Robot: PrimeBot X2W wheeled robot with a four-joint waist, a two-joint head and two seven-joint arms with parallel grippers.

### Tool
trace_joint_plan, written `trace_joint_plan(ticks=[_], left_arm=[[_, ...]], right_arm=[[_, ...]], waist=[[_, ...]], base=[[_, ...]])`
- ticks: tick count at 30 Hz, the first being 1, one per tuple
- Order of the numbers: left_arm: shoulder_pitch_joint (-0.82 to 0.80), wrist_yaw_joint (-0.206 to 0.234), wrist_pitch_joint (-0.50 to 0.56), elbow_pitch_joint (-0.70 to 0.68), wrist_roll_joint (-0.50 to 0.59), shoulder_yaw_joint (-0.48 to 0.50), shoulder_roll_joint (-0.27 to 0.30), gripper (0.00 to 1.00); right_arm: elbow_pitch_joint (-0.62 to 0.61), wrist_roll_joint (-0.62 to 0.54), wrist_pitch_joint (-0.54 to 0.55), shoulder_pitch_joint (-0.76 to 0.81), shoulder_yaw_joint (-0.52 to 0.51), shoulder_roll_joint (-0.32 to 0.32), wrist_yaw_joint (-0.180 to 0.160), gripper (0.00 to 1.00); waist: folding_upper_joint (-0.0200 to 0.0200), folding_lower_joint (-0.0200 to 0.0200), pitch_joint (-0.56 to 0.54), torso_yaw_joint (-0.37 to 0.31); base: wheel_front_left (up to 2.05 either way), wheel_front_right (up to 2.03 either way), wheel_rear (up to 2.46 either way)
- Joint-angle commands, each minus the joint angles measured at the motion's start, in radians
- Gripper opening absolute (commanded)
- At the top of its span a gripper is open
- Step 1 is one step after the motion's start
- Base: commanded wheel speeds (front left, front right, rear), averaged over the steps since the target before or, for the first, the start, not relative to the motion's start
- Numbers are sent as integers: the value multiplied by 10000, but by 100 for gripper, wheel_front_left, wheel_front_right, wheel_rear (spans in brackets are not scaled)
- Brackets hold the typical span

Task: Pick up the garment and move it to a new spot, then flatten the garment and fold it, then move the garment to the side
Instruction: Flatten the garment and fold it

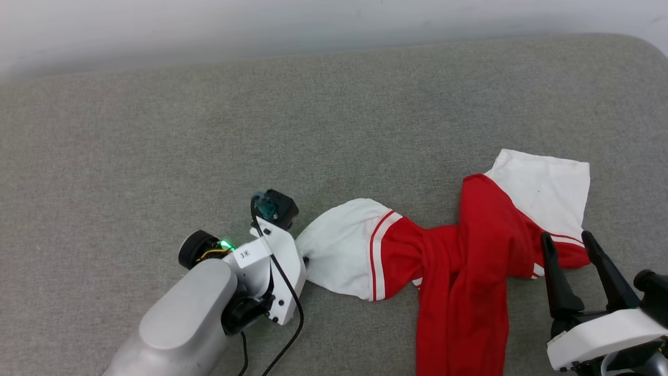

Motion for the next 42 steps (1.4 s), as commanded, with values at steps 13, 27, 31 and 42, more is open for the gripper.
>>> trace_joint_plan(ticks=[13, 27, 31, 42], left_arm=[[1024, 1096, -1995, -500, 299, 686, 831, 0], [1775, 2393, -2784, -3357, 155, 1895, 1927, 0], [1560, 2465, -2822, -3836, 185, 1961, 1953, 0], [1054, 2352, -3045, -4204, 279, 1903, 1778, 0]], right_arm=[[761, 534, 303, 146, -908, 21, -4, 100], [3931, 1241, 3387, -2408, -2829, -1121, -4, 100], [5032, 1158, 4744, -3569, -2759, -1635, -4, 100], [6896, 1107, 6809, -5200, -1862, -2176, -4, 100]], waist=[[0, -1, -962, 568], [0, -1, -618, 1138], [0, -1, -233, 1298], [0, -1, 673, 1714]], base=[[0, 0, 0], [0, 0, 0], [0, 0, 0], [0, 0, 0]])
